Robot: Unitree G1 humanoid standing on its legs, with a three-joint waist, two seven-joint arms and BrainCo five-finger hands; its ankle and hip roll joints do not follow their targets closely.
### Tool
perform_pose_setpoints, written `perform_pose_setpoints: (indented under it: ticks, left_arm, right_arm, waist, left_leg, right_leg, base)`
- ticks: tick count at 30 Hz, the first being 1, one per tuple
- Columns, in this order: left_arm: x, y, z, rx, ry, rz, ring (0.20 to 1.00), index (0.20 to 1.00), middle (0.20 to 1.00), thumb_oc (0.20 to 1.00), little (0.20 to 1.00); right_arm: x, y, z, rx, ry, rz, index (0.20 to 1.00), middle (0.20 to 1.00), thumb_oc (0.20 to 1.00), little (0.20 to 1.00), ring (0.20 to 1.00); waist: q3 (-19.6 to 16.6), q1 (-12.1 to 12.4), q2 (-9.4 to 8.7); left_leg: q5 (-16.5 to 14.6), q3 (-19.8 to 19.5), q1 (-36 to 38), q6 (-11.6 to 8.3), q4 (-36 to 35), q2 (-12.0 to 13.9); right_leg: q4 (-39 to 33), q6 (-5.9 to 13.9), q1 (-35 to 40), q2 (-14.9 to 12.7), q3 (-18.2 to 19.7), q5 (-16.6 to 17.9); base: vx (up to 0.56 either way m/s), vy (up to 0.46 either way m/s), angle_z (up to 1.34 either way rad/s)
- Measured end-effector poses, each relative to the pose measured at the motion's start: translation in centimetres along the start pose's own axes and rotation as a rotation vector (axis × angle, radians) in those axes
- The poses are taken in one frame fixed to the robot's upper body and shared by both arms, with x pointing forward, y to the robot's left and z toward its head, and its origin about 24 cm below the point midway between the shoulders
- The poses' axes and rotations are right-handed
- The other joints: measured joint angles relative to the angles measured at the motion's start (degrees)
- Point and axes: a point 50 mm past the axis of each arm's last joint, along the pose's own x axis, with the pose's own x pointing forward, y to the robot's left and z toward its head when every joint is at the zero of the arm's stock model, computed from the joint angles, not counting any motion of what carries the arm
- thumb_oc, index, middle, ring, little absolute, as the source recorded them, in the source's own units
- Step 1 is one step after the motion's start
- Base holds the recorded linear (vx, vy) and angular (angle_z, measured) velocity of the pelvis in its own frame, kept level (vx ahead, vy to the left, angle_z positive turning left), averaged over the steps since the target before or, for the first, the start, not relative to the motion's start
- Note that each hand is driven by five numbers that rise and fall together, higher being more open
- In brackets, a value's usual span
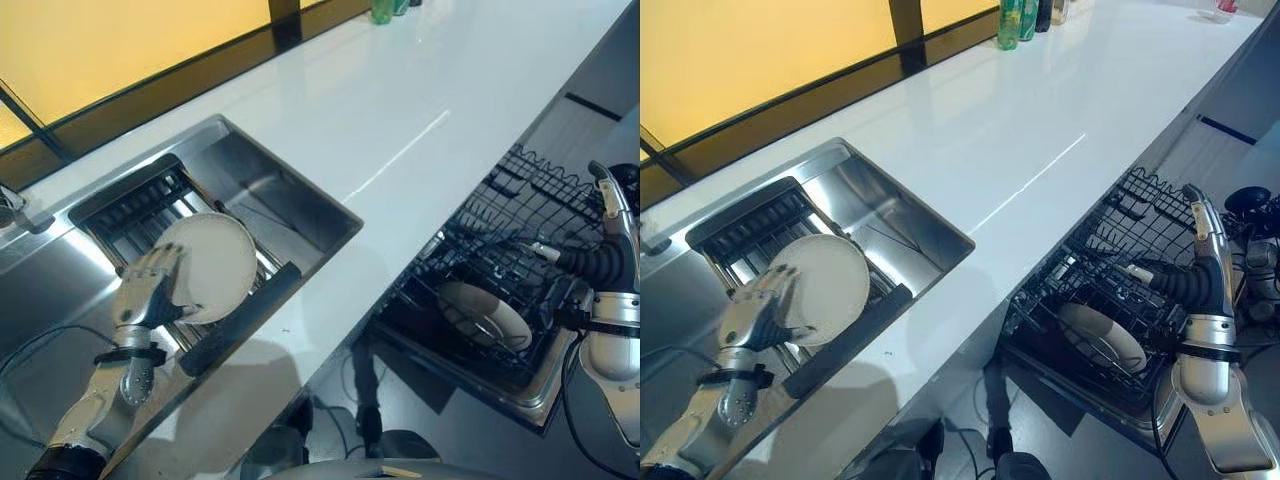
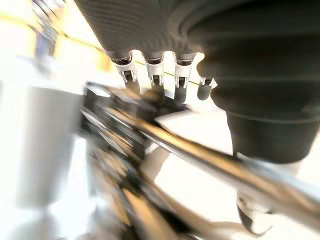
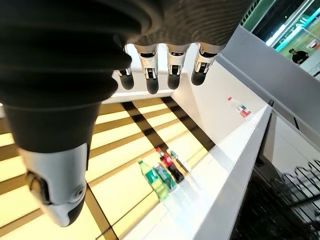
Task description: Pick up plates and place into dishwasher.
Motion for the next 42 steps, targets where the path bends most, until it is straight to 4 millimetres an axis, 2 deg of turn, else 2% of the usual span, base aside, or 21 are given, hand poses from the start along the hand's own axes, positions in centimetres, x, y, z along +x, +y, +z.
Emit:
perform_pose_setpoints:
  ticks: [2, 7, 11, 19, 22, 26, 32, 35, 39, 42]
  left_arm:
    - [0.3, 0.5, -1.0, 0.033, 0.048, 0.044, 1.000, 1.000, 1.000, 1.000, 1.000]
    - [-0.5, -0.7, -2.0, 0.090, 0.093, 0.037, 1.000, 1.000, 1.000, 1.000, 1.000]
    - [-1.3, -1.0, -2.4, 0.107, 0.128, 0.060, 1.000, 1.000, 1.000, 1.000, 1.000]
    - [-1.4, -0.8, -2.3, 0.068, 0.130, 0.084, 1.000, 1.000, 1.000, 1.000, 1.000]
    - [-0.5, -0.1, -1.2, -0.071, 0.081, 0.004, 1.000, 1.000, 1.000, 1.000, 1.000]
    - [-0.4, 1.6, 2.7, -0.151, -0.204, -0.239, 1.000, 1.000, 1.000, 1.000, 1.000]
    - [0.8, 4.8, 3.5, -0.057, -0.366, -0.438, 1.000, 1.000, 1.000, 1.000, 1.000]
    - [1.2, 6.3, 4.6, -0.077, -0.424, -0.476, 1.000, 1.000, 1.000, 1.000, 1.000]
    - [1.1, 7.1, 5.6, -0.093, -0.475, -0.519, 1.000, 1.000, 1.000, 1.000, 1.000]
    - [1.0, 7.0, 5.5, -0.069, -0.481, -0.576, 1.000, 1.000, 1.000, 1.000, 1.000]
  right_arm:
    - [0.0, 0.0, 0.0, -0.002, -0.001, 0.012, 1.000, 1.000, 1.000, 1.000, 1.000]
    - [0.2, 0.2, -0.1, -0.004, 0.001, 0.046, 1.000, 1.000, 1.000, 1.000, 1.000]
    - [0.1, 0.2, -0.2, -0.008, 0.005, 0.066, 1.000, 1.000, 1.000, 1.000, 1.000]
    - [0.2, -0.9, -0.5, -0.036, 0.013, 0.056, 1.000, 1.000, 1.000, 1.000, 1.000]
    - [0.0, -1.1, -0.7, -0.046, 0.023, 0.062, 1.000, 1.000, 1.000, 1.000, 1.000]
    - [-0.7, -1.2, -0.8, -0.053, 0.041, 0.090, 1.000, 1.000, 1.000, 1.000, 1.000]
    - [-0.3, -2.2, -0.9, -0.037, 0.053, 0.080, 1.000, 1.000, 1.000, 1.000, 1.000]
    - [0.1, -2.6, -0.8, -0.036, 0.045, 0.086, 1.000, 1.000, 1.000, 1.000, 1.000]
    - [0.1, -2.7, -0.9, -0.037, 0.057, 0.090, 1.000, 1.000, 1.000, 1.000, 1.000]
    - [0.1, -2.9, -1.0, -0.040, 0.068, 0.096, 1.000, 1.000, 1.000, 1.000, 1.000]
  waist:
    - [-1.3, 0.0, 0.25]
    - [-3.1, -0.6, 0.68]
    - [-3.9, -1.8, 0.53]
    - [-4.3, -1.7, 0.46]
    - [-4.3, -1.6, 0.43]
    - [-4.3, -1.5, 0.43]
    - [-3.9, -1.6, 1.13]
    - [-3.5, -1.5, 1.59]
    - [-3.1, -1.5, 2.25]
    - [-2.6, -1.5, 2.67]
  left_leg:
    - [0.4, -0.2, 0.5, 0.03, -0.8, 0.0]
    - [0.6, -0.2, 2.2, -0.02, -1.7, 0.1]
    - [0.8, -0.1, 2.2, -0.05, -2.3, 0.1]
    - [1.0, -0.1, 2.2, 0.15, -2.3, 0.1]
    - [1.0, -0.1, 2.2, 0.15, -2.3, 0.1]
    - [1.0, -0.3, 2.2, 0.20, -2.4, 0.1]
    - [0.9, -0.3, 2.2, 0.10, -2.3, 0.0]
    - [0.9, -0.3, 2.2, 0.10, -2.3, 0.0]
    - [1.0, -0.9, 2.1, 0.17, -2.3, -0.1]
    - [1.1, -1.0, 2.0, 0.19, -2.3, -0.1]
  right_leg:
    - [0.0, -0.04, 0.4, 0.0, -0.3, -0.2]
    - [0.0, 0.28, 1.4, 0.1, -0.2, -0.6]
    - [0.3, 0.30, 1.3, 0.0, 0.1, -0.8]
    - [0.4, 0.34, 1.3, 0.1, 0.1, -0.8]
    - [0.5, 0.34, 1.4, 0.1, -0.1, -0.8]
    - [0.6, 0.42, 1.4, 0.0, -0.3, -0.9]
    - [0.7, 0.50, 1.4, -0.1, -0.3, -1.0]
    - [0.7, 0.50, 1.4, -0.2, -0.4, -1.0]
    - [0.7, 0.52, 1.4, -0.2, -0.9, -1.2]
    - [0.7, 0.47, 1.5, -0.2, -1.2, -1.3]
  base:
    - [0.05, 0.048, 0.06]
    - [0.05, 0.047, 0.00]
    - [0.00, -0.001, -0.02]
    - [0.00, -0.001, -0.01]
    - [-0.01, -0.002, 0.01]
    - [-0.04, 0.004, 0.03]
    - [-0.02, 0.013, 0.00]
    - [0.00, 0.000, 0.00]
    - [0.03, 0.012, 0.06]
    - [0.05, 0.007, 0.05]
